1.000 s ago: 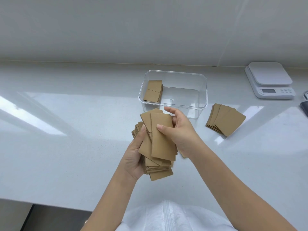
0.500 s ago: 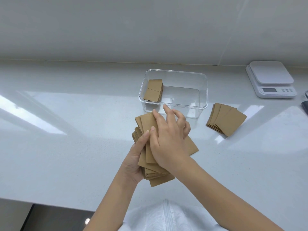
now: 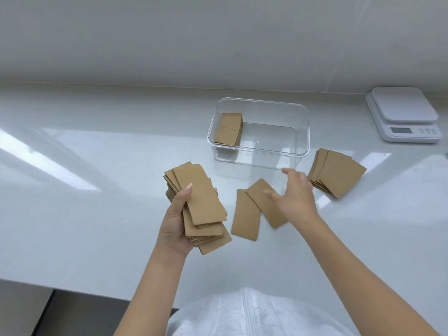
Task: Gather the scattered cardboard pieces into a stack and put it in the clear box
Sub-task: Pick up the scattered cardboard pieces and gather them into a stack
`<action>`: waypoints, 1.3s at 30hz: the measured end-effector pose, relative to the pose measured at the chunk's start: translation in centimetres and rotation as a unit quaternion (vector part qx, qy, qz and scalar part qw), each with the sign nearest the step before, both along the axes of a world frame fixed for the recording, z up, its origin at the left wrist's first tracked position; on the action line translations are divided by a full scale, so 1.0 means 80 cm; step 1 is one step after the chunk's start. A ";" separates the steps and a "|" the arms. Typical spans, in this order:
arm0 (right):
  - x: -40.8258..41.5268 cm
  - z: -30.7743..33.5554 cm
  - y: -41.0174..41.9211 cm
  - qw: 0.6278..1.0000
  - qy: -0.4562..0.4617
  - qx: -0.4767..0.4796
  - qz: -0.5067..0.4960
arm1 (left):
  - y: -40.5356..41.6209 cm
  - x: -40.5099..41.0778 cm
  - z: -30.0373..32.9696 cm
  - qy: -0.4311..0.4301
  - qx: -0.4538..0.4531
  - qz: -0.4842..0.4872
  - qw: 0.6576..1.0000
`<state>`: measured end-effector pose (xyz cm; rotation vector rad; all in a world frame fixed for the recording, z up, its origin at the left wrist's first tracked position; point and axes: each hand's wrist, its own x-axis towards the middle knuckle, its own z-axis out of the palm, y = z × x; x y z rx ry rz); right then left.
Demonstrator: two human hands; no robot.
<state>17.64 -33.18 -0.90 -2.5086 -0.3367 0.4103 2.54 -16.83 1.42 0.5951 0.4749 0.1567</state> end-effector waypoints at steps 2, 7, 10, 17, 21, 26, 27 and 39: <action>-0.005 -0.021 -0.006 0.993 0.048 -0.111 0.016 | 0.003 0.001 -0.002 0.007 -0.002 0.013 1.000; -0.010 -0.037 -0.001 0.986 0.028 -0.164 0.035 | 0.003 0.000 -0.002 0.024 0.005 0.020 0.999; 0.000 -0.031 -0.006 0.988 0.052 -0.141 0.027 | 0.004 -0.003 -0.001 0.025 0.016 0.032 0.999; 0.010 -0.002 -0.029 0.991 0.097 0.092 -0.012 | 0.011 -0.008 -0.003 0.031 0.039 0.044 0.998; -0.010 -0.002 -0.010 0.959 0.208 0.183 -0.066 | 0.016 -0.010 -0.005 0.031 0.029 0.052 0.998; -0.042 -0.032 0.026 0.987 0.158 -0.005 -0.023 | 0.028 -0.011 -0.004 0.035 0.017 0.058 0.998; -0.044 -0.032 0.030 0.989 0.140 -0.041 -0.014 | 0.030 -0.011 -0.003 0.036 0.016 0.055 0.998; -0.076 -0.028 0.080 0.984 0.093 -0.095 -0.115 | 0.082 -0.024 0.003 0.097 0.067 -0.006 0.993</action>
